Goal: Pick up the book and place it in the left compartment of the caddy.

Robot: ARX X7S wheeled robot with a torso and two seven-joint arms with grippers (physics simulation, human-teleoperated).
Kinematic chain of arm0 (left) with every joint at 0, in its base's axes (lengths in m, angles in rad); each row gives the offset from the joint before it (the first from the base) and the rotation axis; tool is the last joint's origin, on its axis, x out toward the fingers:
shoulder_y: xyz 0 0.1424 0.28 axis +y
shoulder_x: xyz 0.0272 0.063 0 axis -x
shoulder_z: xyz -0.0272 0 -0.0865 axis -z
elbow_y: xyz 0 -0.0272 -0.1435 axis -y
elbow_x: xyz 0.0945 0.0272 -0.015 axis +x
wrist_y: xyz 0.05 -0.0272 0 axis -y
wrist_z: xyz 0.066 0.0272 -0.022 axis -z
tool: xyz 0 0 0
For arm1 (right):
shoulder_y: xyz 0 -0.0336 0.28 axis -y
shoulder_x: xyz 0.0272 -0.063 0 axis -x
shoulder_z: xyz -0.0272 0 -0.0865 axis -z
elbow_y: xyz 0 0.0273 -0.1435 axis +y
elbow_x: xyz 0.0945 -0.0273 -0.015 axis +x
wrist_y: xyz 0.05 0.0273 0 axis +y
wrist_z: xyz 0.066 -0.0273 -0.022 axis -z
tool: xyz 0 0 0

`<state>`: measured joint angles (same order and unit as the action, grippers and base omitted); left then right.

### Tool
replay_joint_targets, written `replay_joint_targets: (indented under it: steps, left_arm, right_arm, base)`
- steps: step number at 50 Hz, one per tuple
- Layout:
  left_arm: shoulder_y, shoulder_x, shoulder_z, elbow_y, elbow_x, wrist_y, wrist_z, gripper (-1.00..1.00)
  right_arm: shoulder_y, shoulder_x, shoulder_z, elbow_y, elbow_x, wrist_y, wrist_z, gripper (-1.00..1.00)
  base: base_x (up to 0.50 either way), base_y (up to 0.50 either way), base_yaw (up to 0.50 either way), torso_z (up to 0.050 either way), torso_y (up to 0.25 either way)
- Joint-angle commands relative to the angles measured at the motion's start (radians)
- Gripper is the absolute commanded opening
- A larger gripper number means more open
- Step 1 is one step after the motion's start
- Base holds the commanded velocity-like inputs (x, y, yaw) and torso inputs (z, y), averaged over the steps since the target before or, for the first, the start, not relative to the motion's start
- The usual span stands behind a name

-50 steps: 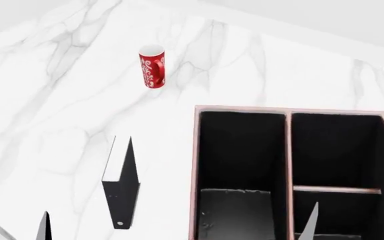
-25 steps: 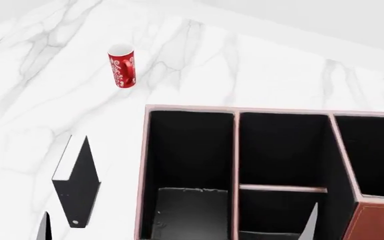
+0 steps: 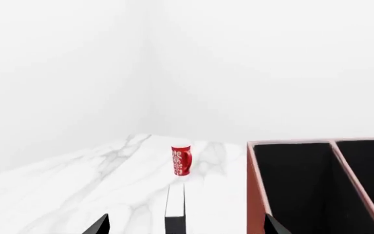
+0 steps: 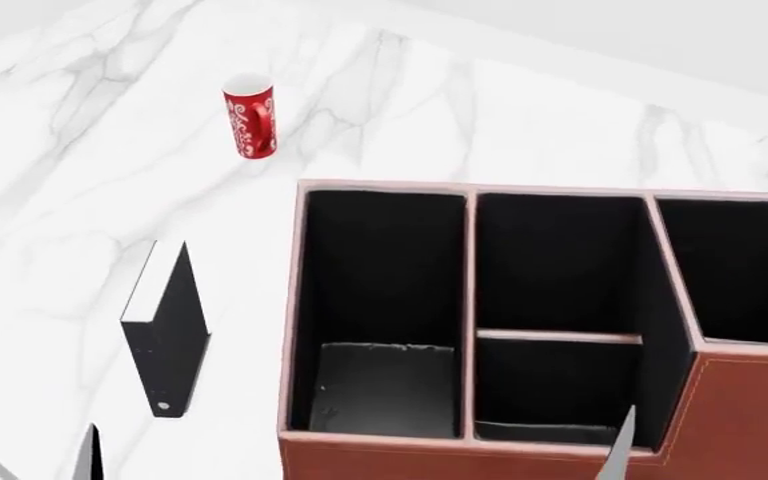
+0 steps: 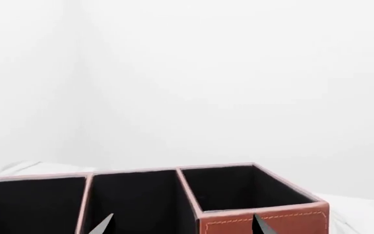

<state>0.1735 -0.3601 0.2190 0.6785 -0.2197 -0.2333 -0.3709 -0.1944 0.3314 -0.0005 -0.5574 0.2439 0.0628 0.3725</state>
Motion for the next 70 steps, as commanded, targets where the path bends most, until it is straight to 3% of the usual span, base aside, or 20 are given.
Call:
replay_joint_targets:
  steps: [1, 12, 29, 38, 55, 70]
  left_arm:
    - [-0.012, 0.021, -0.019, -0.032, 0.023, 0.050, 0.004, 1.00]
    - [-0.084, 0.019, 0.038, -0.052, 0.009, -0.009, 0.043, 1.00]
    - [-0.407, 0.076, 0.072, -0.250, -0.043, -0.203, 0.095, 1.00]
    - [-0.546, 0.104, 0.060, -0.315, -0.114, -0.389, 0.096, 1.00]
    - [-0.726, 0.159, 0.057, -0.655, -0.116, -0.349, 0.144, 1.00]
    - [-0.800, 0.183, 0.050, -0.893, -0.095, -0.251, 0.161, 1.00]
  right_arm:
    - [-0.001, -0.017, 0.027, -0.010, 0.002, 0.001, -0.029, 1.00]
    - [0.001, -0.015, 0.022, -0.005, 0.008, -0.007, -0.030, 1.00]
    - [0.001, -0.011, 0.019, -0.001, 0.014, -0.010, -0.025, 1.00]
    - [0.003, -0.008, 0.015, -0.001, 0.016, -0.007, -0.023, 1.00]
    - [0.014, -0.003, -0.001, 0.005, 0.009, 0.004, -0.017, 1.00]
    - [0.013, 0.001, -0.007, 0.002, 0.009, 0.008, -0.011, 1.00]
  base:
    - [0.00, 0.00, 0.00, 0.000, 0.000]
    - [0.00, 0.00, 0.00, 0.000, 0.000]
    - [0.00, 0.00, 0.00, 0.000, 0.000]
    - [0.00, 0.00, 0.00, 0.000, 0.000]
    - [0.00, 0.00, 0.00, 0.000, 0.000]
    - [0.00, 0.00, 0.00, 0.000, 0.000]
